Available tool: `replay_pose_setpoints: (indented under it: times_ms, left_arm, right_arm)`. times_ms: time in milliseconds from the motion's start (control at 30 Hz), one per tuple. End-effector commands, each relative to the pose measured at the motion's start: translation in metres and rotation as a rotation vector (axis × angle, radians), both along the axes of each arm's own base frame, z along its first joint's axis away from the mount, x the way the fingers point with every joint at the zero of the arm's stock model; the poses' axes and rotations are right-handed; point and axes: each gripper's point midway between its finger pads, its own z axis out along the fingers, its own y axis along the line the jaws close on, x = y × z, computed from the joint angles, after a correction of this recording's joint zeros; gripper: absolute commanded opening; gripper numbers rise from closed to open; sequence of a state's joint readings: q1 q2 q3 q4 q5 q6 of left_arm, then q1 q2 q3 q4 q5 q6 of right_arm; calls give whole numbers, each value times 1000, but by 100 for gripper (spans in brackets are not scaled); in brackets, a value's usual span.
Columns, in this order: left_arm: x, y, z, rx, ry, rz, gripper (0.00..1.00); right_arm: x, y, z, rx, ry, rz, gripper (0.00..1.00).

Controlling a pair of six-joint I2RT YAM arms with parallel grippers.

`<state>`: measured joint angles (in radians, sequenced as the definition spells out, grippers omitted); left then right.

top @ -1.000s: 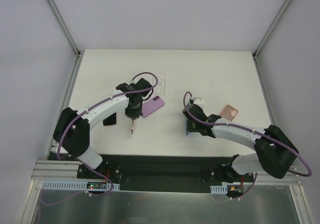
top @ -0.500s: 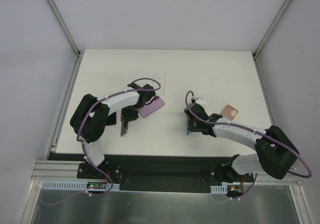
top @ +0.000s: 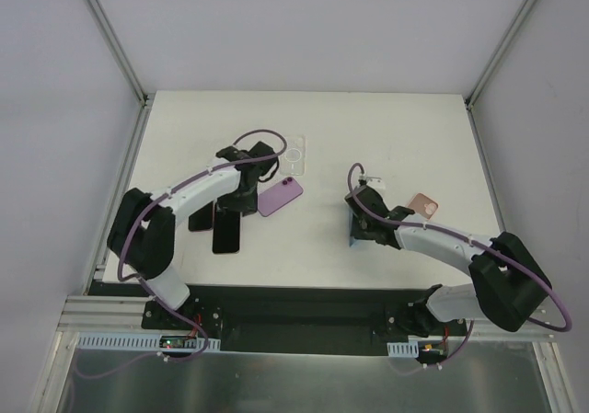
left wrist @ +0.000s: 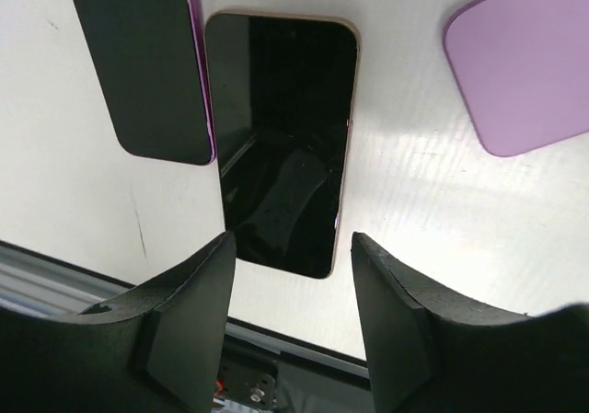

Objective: Take the phone out of the phone case
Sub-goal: Place the phone at the center of the board, then place the phone case at the center of the board.

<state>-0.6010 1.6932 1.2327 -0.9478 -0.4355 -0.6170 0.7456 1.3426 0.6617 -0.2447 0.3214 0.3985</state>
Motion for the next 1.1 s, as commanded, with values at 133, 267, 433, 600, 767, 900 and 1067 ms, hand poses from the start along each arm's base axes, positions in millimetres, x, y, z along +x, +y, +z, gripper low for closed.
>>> replay_pose_setpoints:
  times_ms: [133, 267, 433, 600, 767, 900, 1067]
  left_arm:
    - [9, -3, 54, -271, -134, 23, 56]
    - [6, -1, 66, -344, -165, 33, 57]
    - [0, 1, 68, -387, -170, 38, 57]
    - [-4, 0, 66, -414, -164, 41, 57]
    - [-7, 1, 67, -422, -165, 38, 57]
    - [-8, 0, 67, -429, -165, 38, 58]
    - [-8, -2, 73, -452, -177, 34, 58]
  right_arm:
    - [45, -14, 33, 103, -51, -51, 1]
    - [83, -17, 49, 199, -69, -82, 1]
    - [122, -17, 61, 321, -83, -103, 1]
    - [163, -22, 57, 392, -56, -139, 2]
    - [187, -33, 38, 415, -4, -197, 34]
    - [195, -42, 37, 410, 28, -208, 95]
    - [186, -68, 59, 297, -18, -249, 96]
